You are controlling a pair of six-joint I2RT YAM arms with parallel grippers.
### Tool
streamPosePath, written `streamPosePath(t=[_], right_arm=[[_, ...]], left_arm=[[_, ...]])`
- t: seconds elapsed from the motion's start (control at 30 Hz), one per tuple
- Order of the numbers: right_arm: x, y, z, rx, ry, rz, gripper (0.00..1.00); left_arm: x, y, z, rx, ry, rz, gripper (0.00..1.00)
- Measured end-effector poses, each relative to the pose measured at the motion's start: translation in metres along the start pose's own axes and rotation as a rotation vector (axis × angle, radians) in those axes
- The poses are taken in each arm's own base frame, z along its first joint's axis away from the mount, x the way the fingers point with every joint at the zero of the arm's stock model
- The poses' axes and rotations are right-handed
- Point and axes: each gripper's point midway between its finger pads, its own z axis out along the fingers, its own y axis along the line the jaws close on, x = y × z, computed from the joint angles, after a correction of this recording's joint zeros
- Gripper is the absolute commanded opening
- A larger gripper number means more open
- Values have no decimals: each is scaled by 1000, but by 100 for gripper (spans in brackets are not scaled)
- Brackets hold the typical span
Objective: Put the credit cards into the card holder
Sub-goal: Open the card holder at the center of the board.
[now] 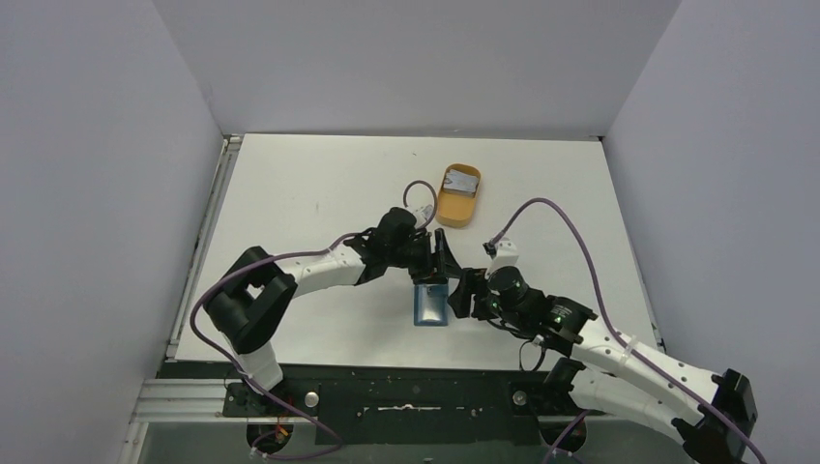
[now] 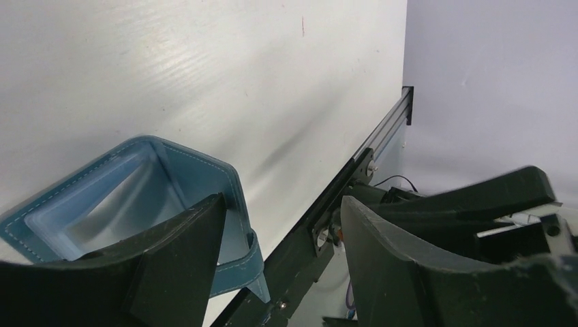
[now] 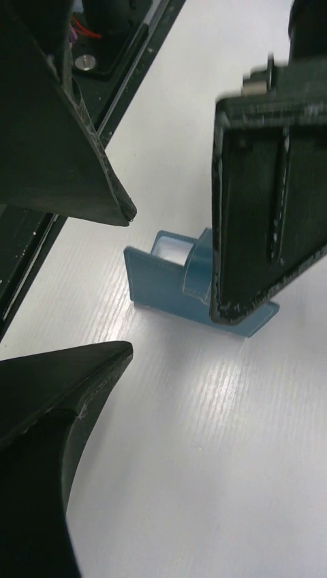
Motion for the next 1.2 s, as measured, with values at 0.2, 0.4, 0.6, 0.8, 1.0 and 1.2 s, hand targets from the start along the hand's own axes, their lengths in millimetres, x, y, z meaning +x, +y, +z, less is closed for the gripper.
streamPosePath(t=[0.2, 0.4, 0.6, 0.8, 1.0, 1.2], right_arm=[[-13, 11, -21, -79, -70, -2, 47], [-5, 18, -23, -114, -35, -17, 39], [10, 12, -12, -72, 34, -38, 32], [22, -1, 5, 24, 82, -33, 28], [33, -13, 27, 95, 105, -23, 28], [54, -44, 41, 186, 154, 2, 28]], left_arm=[[-1, -2, 13, -1, 15, -2, 57], [4, -6, 33, -1, 45, 6, 56], [9, -8, 47, -2, 65, 12, 56], [12, -2, 53, -14, 76, 0, 55], [12, 0, 54, -18, 77, -7, 58], [7, 6, 48, -33, 61, -16, 67]])
